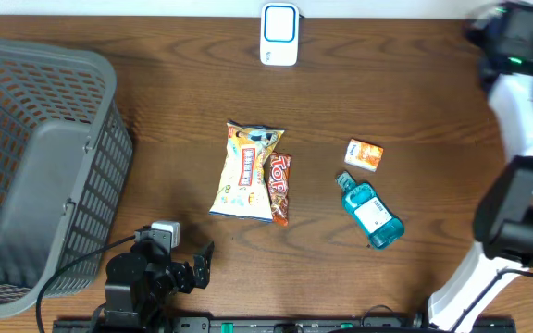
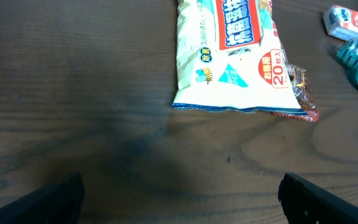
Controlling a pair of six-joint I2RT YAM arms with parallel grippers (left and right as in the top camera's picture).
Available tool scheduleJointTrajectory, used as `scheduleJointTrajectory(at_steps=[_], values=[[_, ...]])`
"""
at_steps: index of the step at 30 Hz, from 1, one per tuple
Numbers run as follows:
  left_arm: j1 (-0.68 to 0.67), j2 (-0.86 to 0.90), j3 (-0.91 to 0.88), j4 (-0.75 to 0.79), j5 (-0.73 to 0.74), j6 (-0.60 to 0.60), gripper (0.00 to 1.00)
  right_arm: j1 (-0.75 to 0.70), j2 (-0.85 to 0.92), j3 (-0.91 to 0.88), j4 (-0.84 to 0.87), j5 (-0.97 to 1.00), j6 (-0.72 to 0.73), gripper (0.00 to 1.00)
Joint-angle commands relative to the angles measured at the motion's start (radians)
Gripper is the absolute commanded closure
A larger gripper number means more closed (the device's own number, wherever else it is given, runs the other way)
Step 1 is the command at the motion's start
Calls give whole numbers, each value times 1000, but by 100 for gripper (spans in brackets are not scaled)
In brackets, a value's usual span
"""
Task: Scan the item barcode
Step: 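Carry the mint-green packet away to the right, right gripper, then move the right gripper back over the orange box on the table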
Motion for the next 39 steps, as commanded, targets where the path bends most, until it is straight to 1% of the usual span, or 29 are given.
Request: scheduleJointTrajectory(at_steps=[1, 3, 8, 9, 12, 13, 14, 16, 17, 18, 21, 23, 25, 27, 29, 31, 33, 36, 39], values=[[4, -6, -3, -46, 4, 2, 0, -137, 13, -42, 3, -116, 173, 99], [4, -6, -3, -46, 4, 2, 0, -226, 16, -80, 19, -127, 209, 99], [4, -6, -3, -46, 4, 2, 0, -370, 16, -147, 70, -166, 349, 99], [4, -6, -3, -46, 4, 2, 0, -410, 16, -154, 70, -190, 411, 99], [4, -6, -3, -46, 5, 2, 0, -474, 16, -155, 79, -206, 537, 98], [4, -6, -3, -46, 4, 2, 0, -489, 16, -155, 82, -206, 564, 95], [4, -6, -3, -46, 4, 2, 0, -504, 16, -155, 82, -207, 584, 91], [4, -6, -3, -46, 4, 2, 0, -521, 14, -155, 81, -206, 607, 79], [4, -6, -3, -46, 4, 2, 0, -524, 8, -155, 81, -206, 631, 67], [4, -6, -3, -46, 4, 2, 0, -525, 2, -155, 82, -207, 647, 61], [4, -6, -3, -46, 4, 2, 0, -518, -26, -154, 89, -207, 691, 19], [4, -6, -3, -46, 5, 2, 0, -506, -54, -154, 99, -208, 757, 10], [4, -6, -3, -46, 4, 2, 0, -485, -98, -154, 104, -261, 827, 1], [4, -6, -3, -46, 4, 2, 0, -460, -154, -154, 92, -388, 883, 1], [4, -6, -3, -46, 5, 2, 0, -431, -228, -154, 67, -610, 950, 1], [4, -6, -3, -46, 5, 2, 0, -407, -283, -154, 44, -801, 1017, 1], [4, -6, -3, -46, 5, 2, 0, -378, -331, -154, -13, -977, 1103, 1], [4, -6, -3, -46, 4, 2, 0, -314, -373, -154, -135, -1146, 1239, 1], [4, -6, -3, -46, 4, 2, 0, -232, -373, -156, -233, -1164, 1431, 1]])
